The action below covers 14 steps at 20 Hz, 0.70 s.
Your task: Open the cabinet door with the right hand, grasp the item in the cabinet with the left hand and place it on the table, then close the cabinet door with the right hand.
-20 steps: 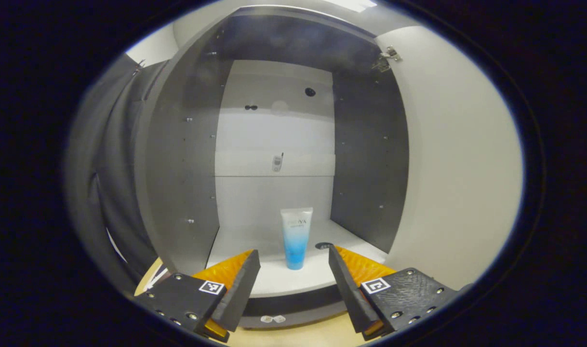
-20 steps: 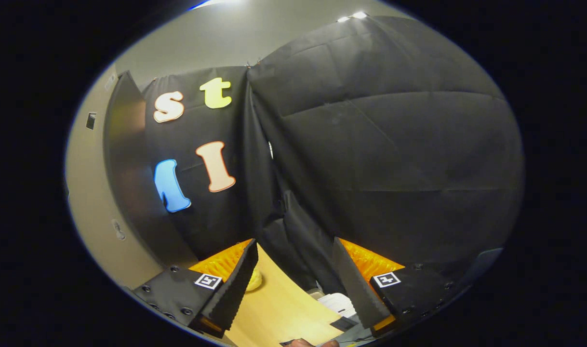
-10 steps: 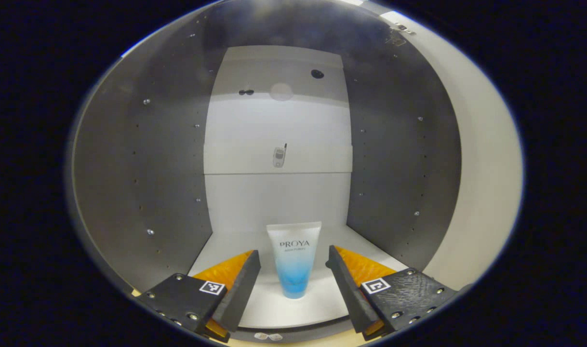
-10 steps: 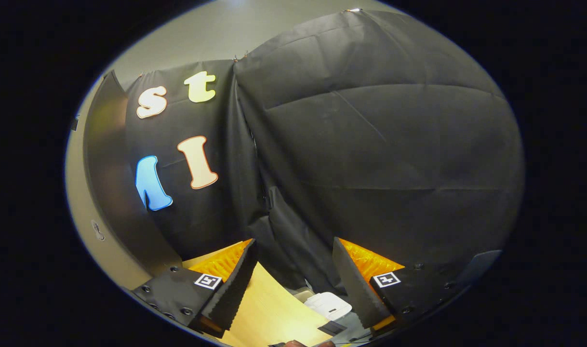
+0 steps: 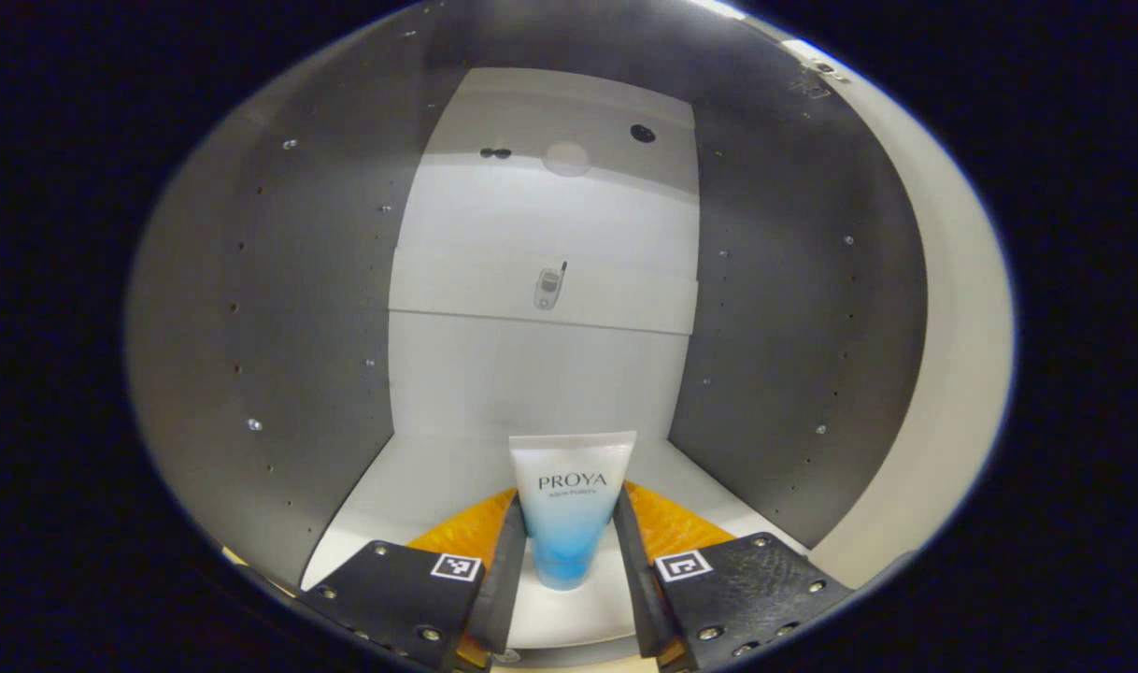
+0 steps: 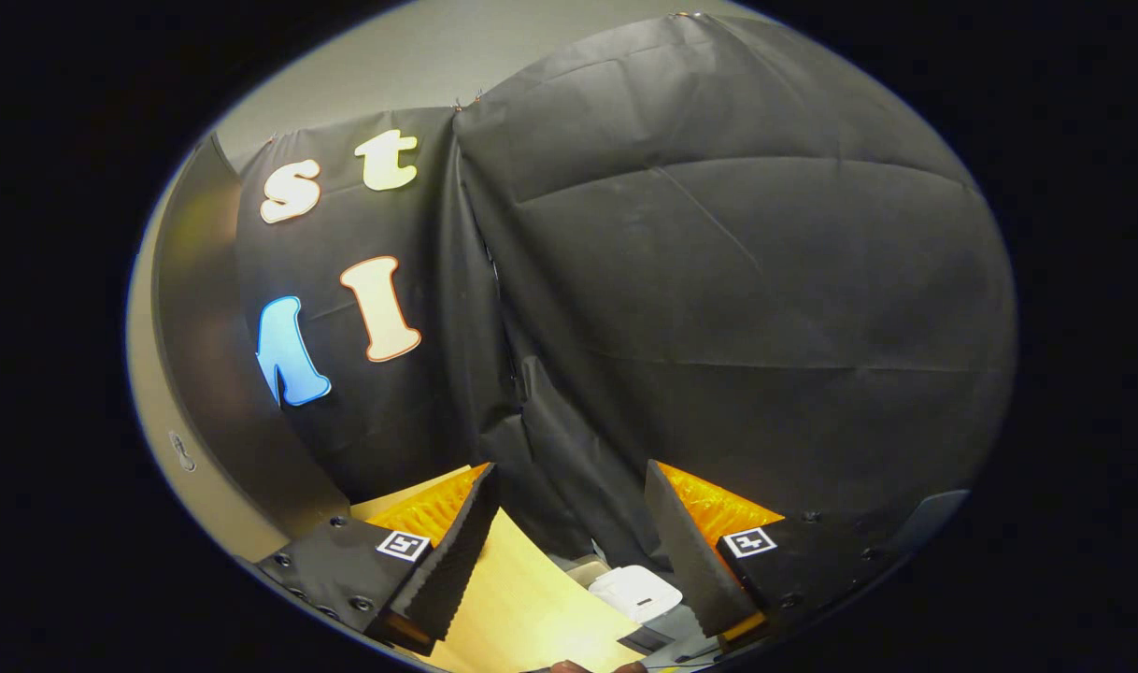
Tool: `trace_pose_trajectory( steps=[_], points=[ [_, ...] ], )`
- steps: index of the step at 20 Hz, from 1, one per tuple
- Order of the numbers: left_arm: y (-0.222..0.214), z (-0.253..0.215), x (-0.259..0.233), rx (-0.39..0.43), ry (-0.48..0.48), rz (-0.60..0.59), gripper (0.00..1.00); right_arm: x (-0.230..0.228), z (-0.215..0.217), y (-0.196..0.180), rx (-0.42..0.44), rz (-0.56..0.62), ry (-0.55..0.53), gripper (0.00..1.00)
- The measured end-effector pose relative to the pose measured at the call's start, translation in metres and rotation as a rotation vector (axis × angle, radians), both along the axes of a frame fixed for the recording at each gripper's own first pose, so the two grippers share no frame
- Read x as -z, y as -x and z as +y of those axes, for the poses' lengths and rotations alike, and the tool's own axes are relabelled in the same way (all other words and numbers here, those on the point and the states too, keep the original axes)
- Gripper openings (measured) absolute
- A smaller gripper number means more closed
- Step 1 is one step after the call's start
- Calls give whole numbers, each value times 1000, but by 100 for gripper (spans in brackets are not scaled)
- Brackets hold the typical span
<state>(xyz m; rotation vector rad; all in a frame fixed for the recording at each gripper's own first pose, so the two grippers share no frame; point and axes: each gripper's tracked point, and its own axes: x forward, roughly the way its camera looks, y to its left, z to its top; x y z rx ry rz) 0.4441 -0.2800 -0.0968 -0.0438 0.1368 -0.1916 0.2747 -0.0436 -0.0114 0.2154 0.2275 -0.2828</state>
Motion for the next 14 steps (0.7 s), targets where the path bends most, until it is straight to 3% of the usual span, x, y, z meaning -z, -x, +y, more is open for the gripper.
trace_pose_trajectory(
  steps=[7, 10, 14],
  points=[
    [24, 12, -29, 51, -13, -79, 52, -10, 24, -10, -54, -15, 35, 98],
    [55, 21, -40, 111, 23, -133, 53, -18, 36, -7, -62, -22, 41, 98],
    [97, 61, -49, 106, 52, -174, 52, -30, 47, 1, -75, -37, 64, 98]
  ],
)
